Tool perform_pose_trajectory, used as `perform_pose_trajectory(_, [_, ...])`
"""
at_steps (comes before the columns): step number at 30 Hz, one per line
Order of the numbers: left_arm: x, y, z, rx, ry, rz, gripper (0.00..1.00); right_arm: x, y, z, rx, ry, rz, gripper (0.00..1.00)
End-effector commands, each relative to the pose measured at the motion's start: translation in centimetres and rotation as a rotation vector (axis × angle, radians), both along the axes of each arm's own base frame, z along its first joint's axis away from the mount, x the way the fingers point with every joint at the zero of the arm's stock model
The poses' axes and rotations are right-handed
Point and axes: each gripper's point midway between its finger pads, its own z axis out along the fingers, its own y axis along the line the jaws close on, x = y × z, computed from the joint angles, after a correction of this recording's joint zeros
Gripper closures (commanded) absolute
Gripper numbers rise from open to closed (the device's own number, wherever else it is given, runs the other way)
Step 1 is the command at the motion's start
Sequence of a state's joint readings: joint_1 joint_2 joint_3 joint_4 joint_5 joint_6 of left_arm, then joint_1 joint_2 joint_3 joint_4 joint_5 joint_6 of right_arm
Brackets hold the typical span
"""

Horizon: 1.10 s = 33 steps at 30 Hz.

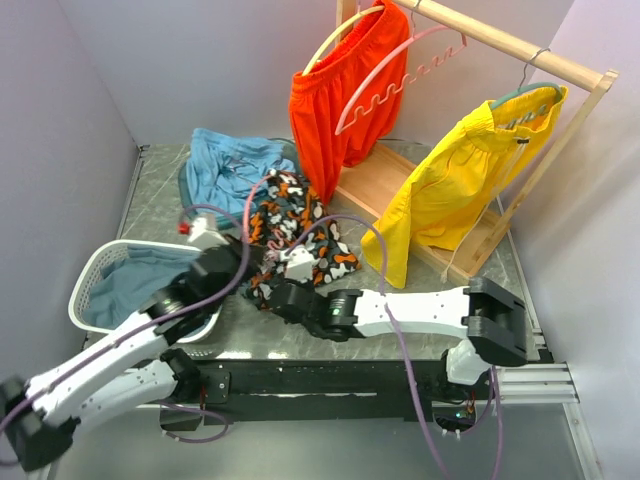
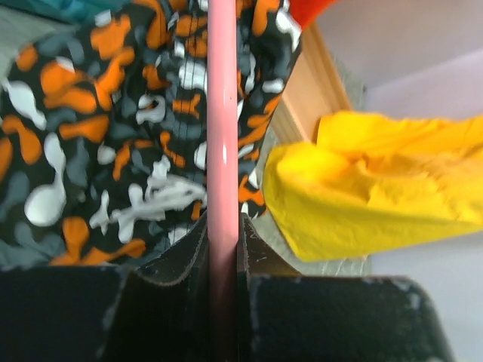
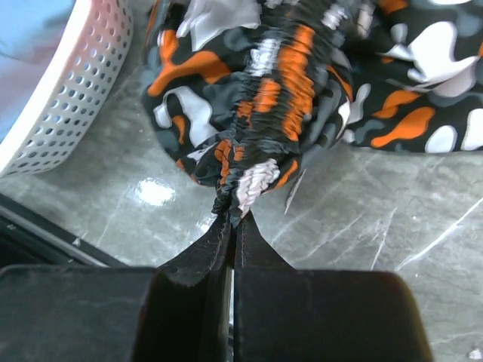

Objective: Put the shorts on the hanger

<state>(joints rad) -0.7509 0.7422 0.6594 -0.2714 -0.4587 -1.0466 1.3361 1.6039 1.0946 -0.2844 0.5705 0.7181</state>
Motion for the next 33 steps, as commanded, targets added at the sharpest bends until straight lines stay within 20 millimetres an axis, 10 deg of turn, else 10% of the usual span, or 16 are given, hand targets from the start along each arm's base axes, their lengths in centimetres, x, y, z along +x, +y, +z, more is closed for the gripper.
perform_pose_trajectory(1, [0.5, -3.8, -1.3, -0.011, -0.004, -0.006, 0.99, -3.3, 0.6, 1.8, 0.168, 0.118, 0.083, 1.0])
perform_pose_trajectory(11, [-2.2, -6.5, -6.9, 0.116, 0.092, -0.046, 0.93, -3.8, -2.7, 0.4, 0.238, 0.156, 0.042, 1.0])
perform_pose_trajectory(20, [-3.0, -8.8, -6.9, 0.179, 0.041, -0.201, 0.45, -4.1, -3.8, -1.4, 0.215, 0.177, 0.039, 1.0])
perform_pose_trajectory(33, [-1.0, -5.0, -5.2, 0.202, 0.028, -0.1, 0.36, -4.6, -4.6, -3.0, 0.221, 0.208, 0.048, 1.0])
